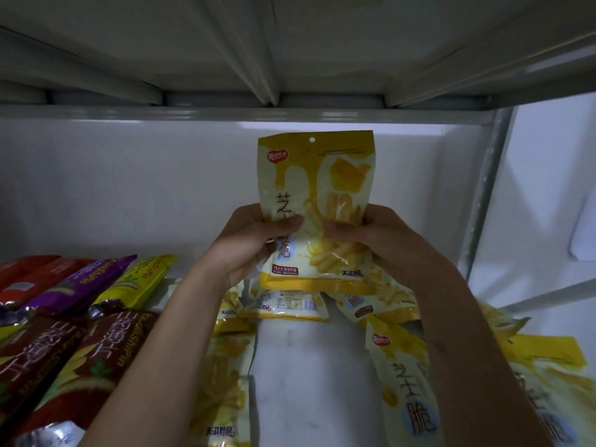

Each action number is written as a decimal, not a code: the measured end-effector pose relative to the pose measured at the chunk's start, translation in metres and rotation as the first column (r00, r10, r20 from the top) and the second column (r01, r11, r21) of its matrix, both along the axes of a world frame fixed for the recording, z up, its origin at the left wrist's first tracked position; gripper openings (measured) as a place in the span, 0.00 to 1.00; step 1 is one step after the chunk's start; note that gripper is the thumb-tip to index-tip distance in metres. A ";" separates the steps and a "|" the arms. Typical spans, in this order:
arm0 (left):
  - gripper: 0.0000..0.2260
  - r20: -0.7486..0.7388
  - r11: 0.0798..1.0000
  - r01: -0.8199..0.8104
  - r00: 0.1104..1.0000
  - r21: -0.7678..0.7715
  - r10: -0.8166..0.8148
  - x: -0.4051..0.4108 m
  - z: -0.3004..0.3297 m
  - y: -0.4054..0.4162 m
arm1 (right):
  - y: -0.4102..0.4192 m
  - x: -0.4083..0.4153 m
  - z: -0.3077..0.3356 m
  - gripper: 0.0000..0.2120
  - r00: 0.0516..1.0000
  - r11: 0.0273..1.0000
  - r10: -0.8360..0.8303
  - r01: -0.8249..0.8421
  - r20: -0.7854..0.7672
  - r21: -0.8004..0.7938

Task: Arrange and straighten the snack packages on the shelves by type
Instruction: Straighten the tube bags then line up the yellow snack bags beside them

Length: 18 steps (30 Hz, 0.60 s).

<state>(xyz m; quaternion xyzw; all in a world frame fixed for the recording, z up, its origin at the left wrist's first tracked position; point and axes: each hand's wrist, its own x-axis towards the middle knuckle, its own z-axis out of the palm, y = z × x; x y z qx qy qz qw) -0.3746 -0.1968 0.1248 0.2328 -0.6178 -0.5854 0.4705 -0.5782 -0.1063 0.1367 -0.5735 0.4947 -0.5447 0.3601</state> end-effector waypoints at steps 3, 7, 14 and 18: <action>0.17 -0.018 1.000 -0.013 1.000 -0.017 0.012 0.001 0.001 0.000 | 0.000 0.001 0.001 0.24 0.998 0.999 -0.006 0.009 0.064 -0.051; 0.16 -0.042 0.998 0.060 0.997 -0.005 -0.060 -0.003 0.004 0.006 | -0.002 0.001 0.001 0.21 0.991 0.993 -0.058 0.069 0.120 -0.092; 0.17 -0.071 0.995 0.092 0.993 0.035 -0.089 -0.004 0.004 0.008 | 0.002 0.003 0.002 0.22 0.991 0.994 -0.054 0.065 0.121 -0.090; 0.18 -0.067 0.996 0.089 0.994 0.017 -0.088 -0.004 0.006 0.011 | 0.000 0.003 0.002 0.23 0.981 0.992 0.003 0.022 0.195 -0.123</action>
